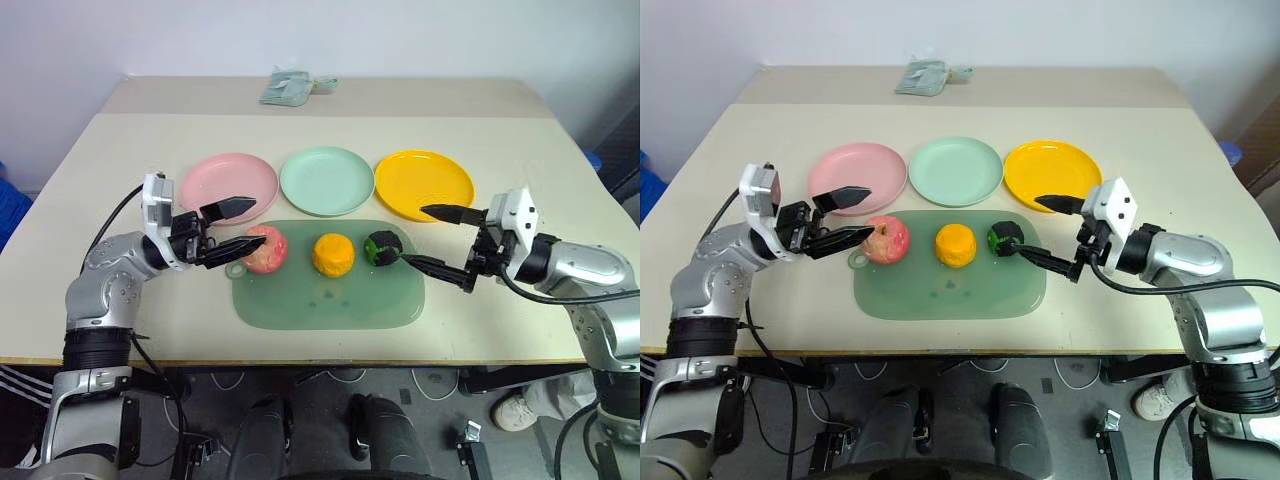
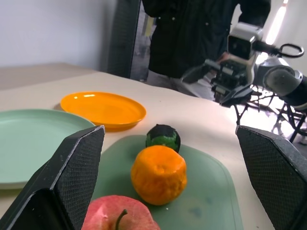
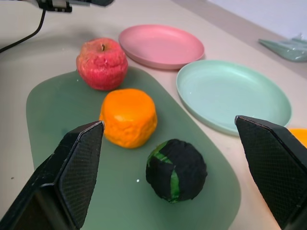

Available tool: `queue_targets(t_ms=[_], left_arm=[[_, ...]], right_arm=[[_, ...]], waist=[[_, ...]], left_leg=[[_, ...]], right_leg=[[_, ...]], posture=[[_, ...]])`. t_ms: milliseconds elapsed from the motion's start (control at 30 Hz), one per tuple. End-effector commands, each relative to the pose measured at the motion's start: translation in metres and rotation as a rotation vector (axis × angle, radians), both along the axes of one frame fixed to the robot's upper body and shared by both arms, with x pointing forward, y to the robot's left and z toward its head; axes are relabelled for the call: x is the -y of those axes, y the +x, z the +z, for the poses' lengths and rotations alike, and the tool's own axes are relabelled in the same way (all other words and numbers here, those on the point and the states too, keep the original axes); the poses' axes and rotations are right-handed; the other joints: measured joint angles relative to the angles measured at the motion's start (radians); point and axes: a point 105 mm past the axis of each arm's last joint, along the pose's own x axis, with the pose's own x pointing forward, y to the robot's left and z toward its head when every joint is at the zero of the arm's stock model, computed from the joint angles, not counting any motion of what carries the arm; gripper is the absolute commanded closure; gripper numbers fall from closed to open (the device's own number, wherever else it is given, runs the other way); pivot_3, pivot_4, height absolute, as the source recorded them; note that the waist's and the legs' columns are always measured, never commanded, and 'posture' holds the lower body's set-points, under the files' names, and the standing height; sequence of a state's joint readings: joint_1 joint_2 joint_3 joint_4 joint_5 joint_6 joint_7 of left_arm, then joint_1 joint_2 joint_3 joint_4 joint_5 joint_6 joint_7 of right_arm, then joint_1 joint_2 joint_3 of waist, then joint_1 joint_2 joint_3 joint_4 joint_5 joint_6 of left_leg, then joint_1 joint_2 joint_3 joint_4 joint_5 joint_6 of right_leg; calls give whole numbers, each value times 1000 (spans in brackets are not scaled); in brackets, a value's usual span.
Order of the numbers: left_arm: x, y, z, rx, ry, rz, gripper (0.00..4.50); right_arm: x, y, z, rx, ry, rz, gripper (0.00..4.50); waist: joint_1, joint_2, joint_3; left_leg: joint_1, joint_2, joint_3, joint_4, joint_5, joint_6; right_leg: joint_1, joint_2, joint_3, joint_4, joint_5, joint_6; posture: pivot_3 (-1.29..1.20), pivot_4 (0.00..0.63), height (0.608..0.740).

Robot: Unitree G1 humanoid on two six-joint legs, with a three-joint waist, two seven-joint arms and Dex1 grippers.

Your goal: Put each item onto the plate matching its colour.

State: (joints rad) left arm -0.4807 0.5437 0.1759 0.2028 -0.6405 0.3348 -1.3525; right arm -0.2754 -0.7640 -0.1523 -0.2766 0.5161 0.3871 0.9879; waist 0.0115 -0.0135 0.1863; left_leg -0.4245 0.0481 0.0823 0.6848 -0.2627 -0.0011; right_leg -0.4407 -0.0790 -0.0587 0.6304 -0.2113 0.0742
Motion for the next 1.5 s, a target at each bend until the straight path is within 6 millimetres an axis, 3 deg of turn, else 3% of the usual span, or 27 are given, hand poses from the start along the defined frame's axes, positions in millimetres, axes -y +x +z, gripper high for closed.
queue_targets(t_ms=[33,167,333,433,733,867,1067,1500], left_arm=[[1,-4,6,40,14,-2,0],[-8,-3,12,47,12,2,0],[-33,-2,24,15,28,-19,0],[-46,-1,30,29,44,3,0],[-33,7,8,-7,103,27,0],[-31,12,8,17,113,34,0],[-27,20,9,31,125,29,0],[3,30,-19,24,209,-62,0]], right_arm=[[-1,-1,9,36,1,3,44],[-10,2,14,57,14,16,44],[-10,2,22,84,11,26,44],[-21,2,23,101,16,46,44],[-34,-12,26,41,9,120,44],[-41,-19,28,55,-4,141,44],[-39,-28,23,60,-10,117,44],[-31,-36,24,78,-19,82,44]], waist=[[-1,0,0],[-1,0,0],[-1,0,0],[0,0,0],[0,0,0],[1,0,0],[1,0,0],[1,-1,0]], left_leg=[[0,0,0,0,0,0],[0,0,0,0,0,0],[0,0,0,0,0,0],[0,0,0,0,0,0],[-1,0,0,0,0,0],[-1,0,0,0,0,0],[-1,0,0,0,0,0],[-1,0,0,0,0,0]], right_leg=[[0,0,0,0,0,0],[0,0,0,0,0,0],[0,0,0,0,0,0],[0,0,0,0,0,0],[0,0,0,0,0,-1],[0,0,0,0,0,-1],[-1,0,0,0,0,-1],[0,0,0,-1,0,-1]], posture=[[0,150,740],[0,150,740],[0,150,740],[0,150,740],[0,150,740],[0,150,740],[0,150,740],[0,150,740]])
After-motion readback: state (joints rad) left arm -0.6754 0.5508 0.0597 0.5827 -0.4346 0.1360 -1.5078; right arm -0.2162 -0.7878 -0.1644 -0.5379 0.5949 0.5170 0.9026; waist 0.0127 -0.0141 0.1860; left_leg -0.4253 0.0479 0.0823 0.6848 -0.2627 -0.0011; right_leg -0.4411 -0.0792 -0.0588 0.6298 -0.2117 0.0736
